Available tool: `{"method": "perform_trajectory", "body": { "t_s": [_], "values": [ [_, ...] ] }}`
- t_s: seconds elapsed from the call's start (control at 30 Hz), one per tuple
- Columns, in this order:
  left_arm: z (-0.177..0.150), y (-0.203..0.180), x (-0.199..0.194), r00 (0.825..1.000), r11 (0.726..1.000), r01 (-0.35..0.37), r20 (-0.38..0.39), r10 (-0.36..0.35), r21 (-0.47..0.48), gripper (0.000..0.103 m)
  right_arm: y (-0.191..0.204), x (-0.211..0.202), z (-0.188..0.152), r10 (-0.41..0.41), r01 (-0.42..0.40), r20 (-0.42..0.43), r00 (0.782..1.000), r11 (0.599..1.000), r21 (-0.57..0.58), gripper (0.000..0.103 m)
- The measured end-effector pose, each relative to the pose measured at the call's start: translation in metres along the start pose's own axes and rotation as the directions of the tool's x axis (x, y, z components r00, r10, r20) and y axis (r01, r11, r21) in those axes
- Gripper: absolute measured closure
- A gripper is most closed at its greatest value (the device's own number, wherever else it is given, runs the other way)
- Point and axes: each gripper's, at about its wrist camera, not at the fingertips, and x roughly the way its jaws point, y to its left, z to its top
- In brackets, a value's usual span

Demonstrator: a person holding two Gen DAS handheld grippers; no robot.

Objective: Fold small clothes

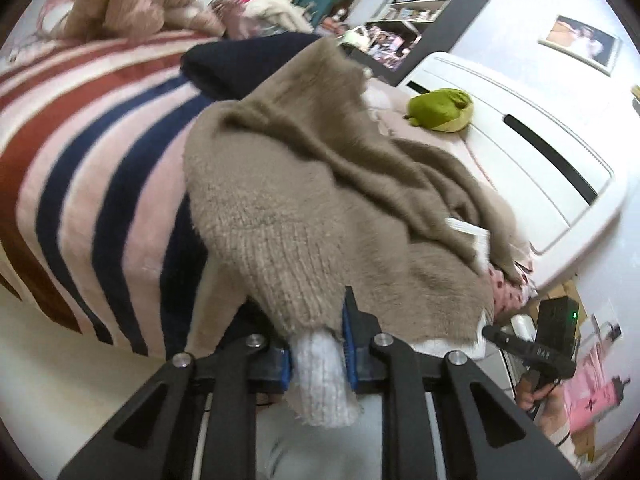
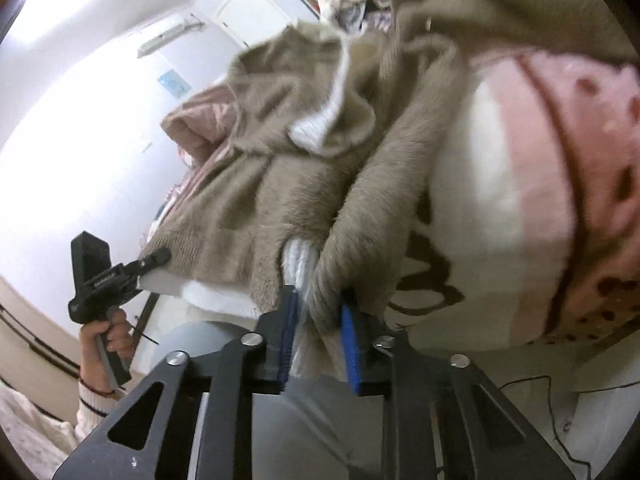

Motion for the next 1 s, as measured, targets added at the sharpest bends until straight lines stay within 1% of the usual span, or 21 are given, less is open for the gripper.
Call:
{"method": "perform_trajectory", "body": {
  "t_s": [0.03,0.13,0.17,0.23,0.27,0.33,0.37,0.4,0.43,0.47,0.5,0.6,0.63,0.67,0.73,0.8,0.83,0.87,0.9,0.97,1.0],
  "values": [
    [-0.001,-0.004,-0.009,1.0,1.0,0.013,0.002,-0.013,0.006,0.087,0.002,-0.009,-0.002,-0.012,0.012,0.013,1.0,1.0,-0.001,0.099],
    [-0.008,-0.009,-0.024,0.998,0.999,0.054,-0.014,-0.054,0.005,0.087,0.009,-0.034,-0.008,-0.038,0.039,0.02,0.999,0.999,-0.017,0.101],
    [-0.01,-0.009,-0.028,0.998,0.999,0.052,-0.019,-0.052,0.008,0.087,0.009,-0.041,-0.012,-0.041,0.041,0.008,0.999,0.999,-0.009,0.102],
    [-0.016,-0.009,-0.029,0.999,1.0,0.021,-0.036,-0.02,0.016,0.087,0.008,-0.046,-0.018,-0.047,0.047,-0.007,0.999,0.999,0.011,0.102],
    [-0.018,-0.006,-0.027,0.999,1.0,0.017,-0.044,-0.017,0.006,0.087,0.007,-0.048,-0.018,-0.06,0.061,-0.005,0.998,0.998,0.008,0.102],
    [-0.019,0.0,-0.023,0.997,0.997,0.063,-0.046,-0.066,-0.054,0.087,0.006,-0.046,-0.018,-0.081,0.081,-0.011,0.997,0.997,-0.002,0.1],
    [-0.018,0.001,-0.022,0.996,0.995,0.073,-0.04,-0.076,-0.065,0.087,0.0,-0.04,-0.017,-0.102,0.103,-0.027,0.994,0.995,0.011,0.097],
    [-0.016,0.0,-0.021,0.997,0.996,0.064,-0.034,-0.066,-0.057,0.087,-0.009,-0.034,-0.017,-0.105,0.106,-0.041,0.994,0.994,0.031,0.088],
    [-0.014,-0.002,-0.019,0.998,0.998,0.05,-0.03,-0.051,-0.04,0.087,-0.017,-0.028,-0.017,-0.095,0.098,-0.051,0.994,0.994,0.054,0.054],
    [-0.013,-0.004,-0.018,0.999,0.999,0.044,-0.029,-0.045,-0.029,0.087,-0.027,-0.02,-0.018,-0.084,0.087,-0.052,0.995,0.994,0.073,0.028],
    [-0.012,-0.005,-0.017,0.998,0.999,0.047,-0.028,-0.047,-0.022,0.087,-0.036,-0.011,-0.02,-0.069,0.073,-0.051,0.996,0.994,0.078,0.026],
    [-0.01,-0.004,-0.016,0.998,0.999,0.051,-0.021,-0.051,-0.018,0.087,-0.058,0.015,-0.02,-0.005,0.009,-0.049,0.999,0.997,0.081,0.025],
    [-0.01,-0.003,-0.014,0.999,0.999,0.05,-0.02,-0.051,-0.019,0.087,-0.065,0.022,-0.021,0.035,-0.03,-0.046,0.998,0.995,0.092,0.021],
    [-0.01,-0.003,-0.013,0.998,0.998,0.051,-0.019,-0.051,-0.021,0.087,-0.074,0.034,-0.022,0.114,-0.107,-0.049,0.992,0.987,0.121,0.019],
    [-0.01,-0.003,-0.012,0.998,0.998,0.053,-0.02,-0.054,-0.022,0.087,-0.082,0.047,-0.023,0.204,-0.193,-0.057,0.977,0.969,0.152,0.019],
    [-0.01,-0.003,-0.012,0.998,0.998,0.055,-0.021,-0.055,-0.024,0.087,-0.079,0.055,-0.024,0.274,-0.264,-0.059,0.96,0.955,0.138,0.019],
    [-0.009,-0.004,-0.011,0.998,0.998,0.053,-0.02,-0.053,-0.025,0.087,-0.074,0.058,-0.023,0.308,-0.3,-0.058,0.95,0.946,0.124,0.024],
    [-0.009,-0.004,-0.011,0.998,0.998,0.053,-0.018,-0.053,-0.026,0.087,-0.068,0.059,-0.021,0.352,-0.344,-0.056,0.934,0.932,0.117,0.034],
    [-0.01,-0.003,-0.011,0.998,0.998,0.053,-0.016,-0.054,-0.027,0.087,-0.063,0.057,-0.02,0.375,-0.367,-0.056,0.926,0.923,0.111,0.04],
    [-0.01,-0.004,-0.012,0.999,0.998,0.053,-0.009,-0.053,-0.025,0.087,-0.053,0.054,-0.019,0.378,-0.373,-0.058,0.924,0.924,0.084,0.077],
    [-0.01,-0.005,-0.012,0.999,0.998,0.052,-0.006,-0.052,-0.023,0.087,-0.047,0.049,-0.017,0.363,-0.36,-0.052,0.93,0.931,0.065,0.077]
  ]
}}
